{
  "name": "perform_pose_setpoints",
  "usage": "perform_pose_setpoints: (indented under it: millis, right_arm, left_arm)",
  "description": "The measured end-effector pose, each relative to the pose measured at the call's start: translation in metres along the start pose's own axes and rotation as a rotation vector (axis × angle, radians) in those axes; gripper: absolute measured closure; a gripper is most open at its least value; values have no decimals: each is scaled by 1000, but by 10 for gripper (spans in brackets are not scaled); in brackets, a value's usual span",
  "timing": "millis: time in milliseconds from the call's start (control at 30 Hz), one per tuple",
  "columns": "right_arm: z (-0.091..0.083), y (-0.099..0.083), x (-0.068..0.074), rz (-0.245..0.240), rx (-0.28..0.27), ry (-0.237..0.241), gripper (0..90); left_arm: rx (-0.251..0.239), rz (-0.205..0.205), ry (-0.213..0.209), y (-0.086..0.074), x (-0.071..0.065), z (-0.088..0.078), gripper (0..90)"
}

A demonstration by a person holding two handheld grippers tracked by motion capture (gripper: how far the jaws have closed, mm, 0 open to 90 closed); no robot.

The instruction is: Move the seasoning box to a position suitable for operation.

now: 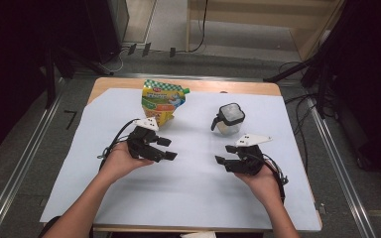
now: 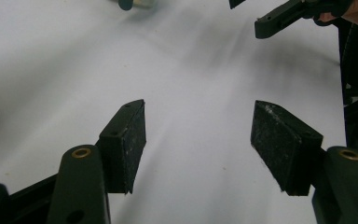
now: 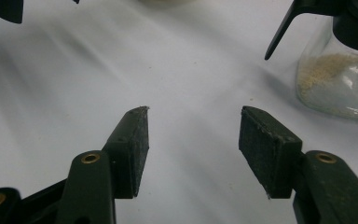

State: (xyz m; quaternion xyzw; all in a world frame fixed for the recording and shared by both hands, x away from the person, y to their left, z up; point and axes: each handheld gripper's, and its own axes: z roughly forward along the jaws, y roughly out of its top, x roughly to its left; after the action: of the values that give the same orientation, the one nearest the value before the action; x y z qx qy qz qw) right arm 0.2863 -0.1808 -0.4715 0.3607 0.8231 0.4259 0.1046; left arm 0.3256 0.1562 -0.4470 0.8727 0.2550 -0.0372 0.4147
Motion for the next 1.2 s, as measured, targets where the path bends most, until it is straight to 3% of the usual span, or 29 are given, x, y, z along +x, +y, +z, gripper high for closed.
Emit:
perform_pose_setpoints:
  millis: [567, 1033, 1200]
  right_arm:
    - [-5, 3, -2, 8, -15, -33, 427]
    - [-4, 9, -29, 90, -40, -111, 374]
    - [1, 11, -43, 114, -39, -173, 339]
  left_arm:
    - [8, 16, -6, 3, -5, -4, 376]
    - [-5, 13, 0, -1, -10, -12, 373]
    - [-9, 16, 3, -3, -10, -14, 373]
